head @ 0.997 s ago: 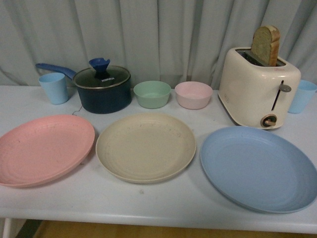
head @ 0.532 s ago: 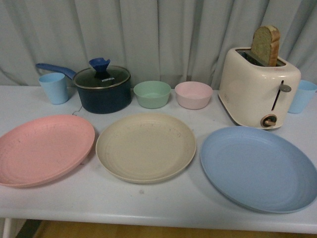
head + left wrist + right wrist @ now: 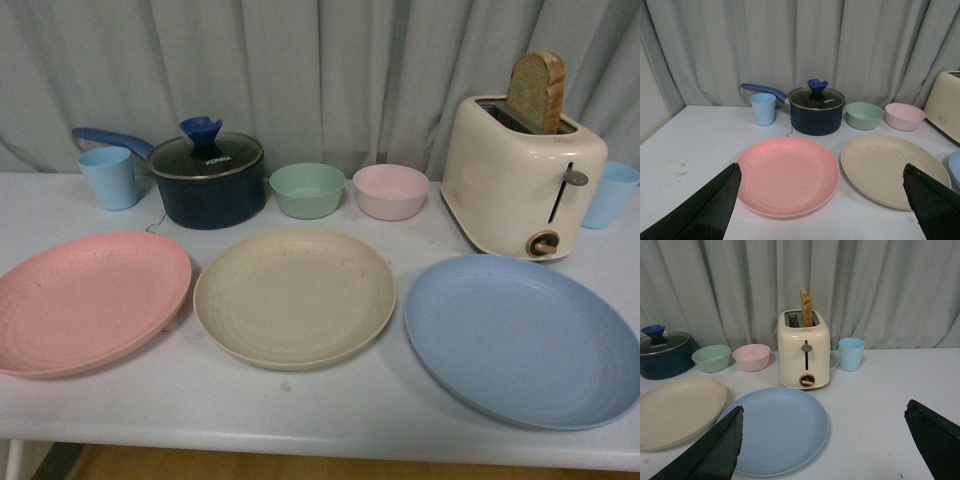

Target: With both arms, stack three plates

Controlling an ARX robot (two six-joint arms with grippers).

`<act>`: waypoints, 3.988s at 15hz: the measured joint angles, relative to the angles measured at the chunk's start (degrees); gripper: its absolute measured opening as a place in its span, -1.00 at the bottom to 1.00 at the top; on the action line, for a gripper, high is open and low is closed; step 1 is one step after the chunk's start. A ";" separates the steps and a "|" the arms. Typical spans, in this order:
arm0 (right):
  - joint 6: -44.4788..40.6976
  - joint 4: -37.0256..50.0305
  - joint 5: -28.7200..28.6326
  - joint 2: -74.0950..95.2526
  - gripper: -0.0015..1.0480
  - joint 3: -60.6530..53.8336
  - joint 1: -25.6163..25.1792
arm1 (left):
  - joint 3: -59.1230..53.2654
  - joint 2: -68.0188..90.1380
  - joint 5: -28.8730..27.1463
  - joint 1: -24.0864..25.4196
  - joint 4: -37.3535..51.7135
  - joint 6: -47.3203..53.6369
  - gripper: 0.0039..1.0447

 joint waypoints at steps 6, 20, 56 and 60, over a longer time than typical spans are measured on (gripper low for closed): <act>0.00 0.00 0.00 0.00 0.87 0.00 0.00 | 0.00 0.02 0.00 0.00 0.00 0.00 0.88; 0.00 0.00 0.00 0.00 0.87 0.00 0.00 | 0.00 0.02 0.00 0.00 0.00 0.00 0.88; -0.02 -0.02 0.00 0.00 0.87 0.00 0.00 | 55.45 120.30 1.42 16.50 16.31 -6.21 0.43; -0.02 -0.02 -0.02 0.00 0.87 0.00 0.00 | 55.45 120.39 0.44 15.06 15.74 -4.24 -0.40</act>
